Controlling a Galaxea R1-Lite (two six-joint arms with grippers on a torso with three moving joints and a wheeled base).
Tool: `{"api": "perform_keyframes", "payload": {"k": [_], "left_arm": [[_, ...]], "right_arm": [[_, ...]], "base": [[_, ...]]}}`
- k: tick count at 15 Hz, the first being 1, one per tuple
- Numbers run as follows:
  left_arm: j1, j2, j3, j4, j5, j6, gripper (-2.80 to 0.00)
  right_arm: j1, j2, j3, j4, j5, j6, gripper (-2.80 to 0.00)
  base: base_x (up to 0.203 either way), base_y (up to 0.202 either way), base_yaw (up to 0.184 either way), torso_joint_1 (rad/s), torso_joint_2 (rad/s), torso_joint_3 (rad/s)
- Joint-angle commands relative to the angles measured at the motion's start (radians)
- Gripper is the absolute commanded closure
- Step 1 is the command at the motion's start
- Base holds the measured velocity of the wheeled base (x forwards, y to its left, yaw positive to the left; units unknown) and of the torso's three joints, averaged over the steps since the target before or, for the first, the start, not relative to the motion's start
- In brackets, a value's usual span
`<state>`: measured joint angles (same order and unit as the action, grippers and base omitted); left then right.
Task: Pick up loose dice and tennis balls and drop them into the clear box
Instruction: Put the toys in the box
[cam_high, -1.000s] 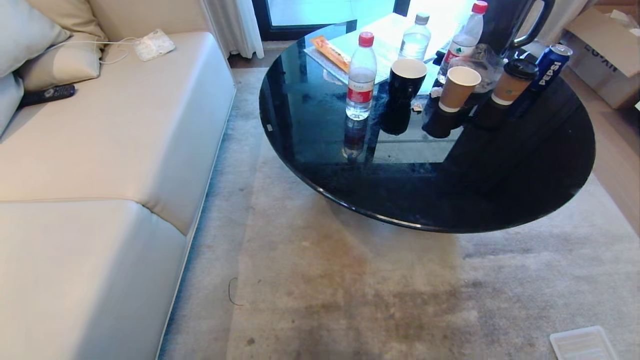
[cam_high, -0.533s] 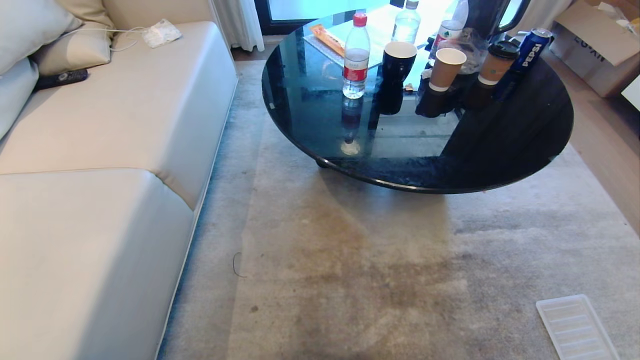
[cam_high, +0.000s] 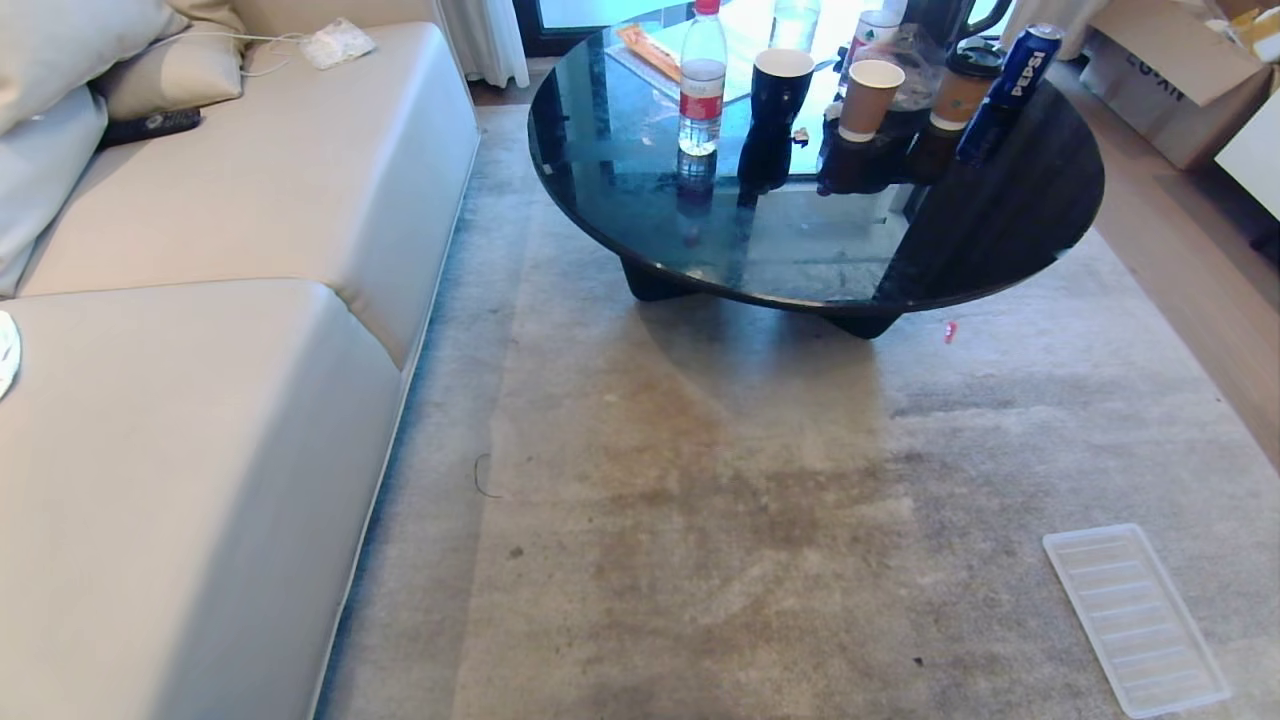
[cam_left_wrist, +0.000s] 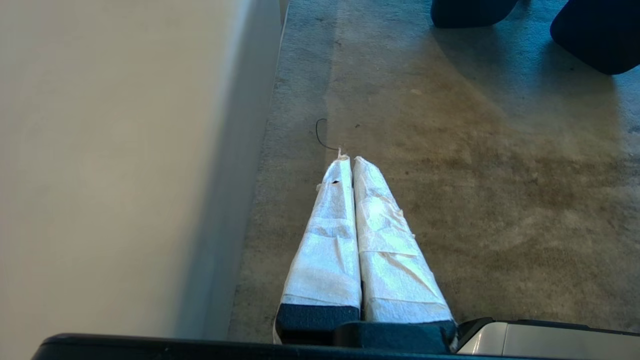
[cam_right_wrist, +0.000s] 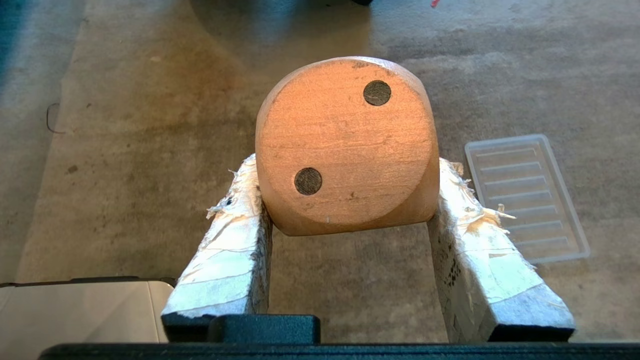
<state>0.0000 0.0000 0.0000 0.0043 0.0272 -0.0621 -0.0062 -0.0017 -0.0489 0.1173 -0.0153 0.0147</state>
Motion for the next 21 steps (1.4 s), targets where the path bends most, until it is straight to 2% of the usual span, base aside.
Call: {"api": "perform_keyframes", "payload": {"k": [1, 12, 21], "left_arm": [[0.000, 0.000, 0.000, 0.000, 0.000, -0.001, 0.00], [0.000, 0.000, 0.000, 0.000, 0.000, 0.002, 0.00], [0.000, 0.000, 0.000, 0.000, 0.000, 0.001, 0.00]], "right_arm": [[0.000, 0.002, 0.000, 0.001, 0.000, -0.003, 0.00], [0.000, 0.000, 0.000, 0.001, 0.000, -0.001, 0.00], [0.000, 0.000, 0.000, 0.001, 0.000, 0.001, 0.00]], "base": [[-0.190, 0.000, 0.001, 0.002, 0.00, -0.002], [-0.183, 0.000, -0.001, 0.002, 0.00, 0.003], [-0.010, 0.000, 0.000, 0.000, 0.00, 0.001]]}}
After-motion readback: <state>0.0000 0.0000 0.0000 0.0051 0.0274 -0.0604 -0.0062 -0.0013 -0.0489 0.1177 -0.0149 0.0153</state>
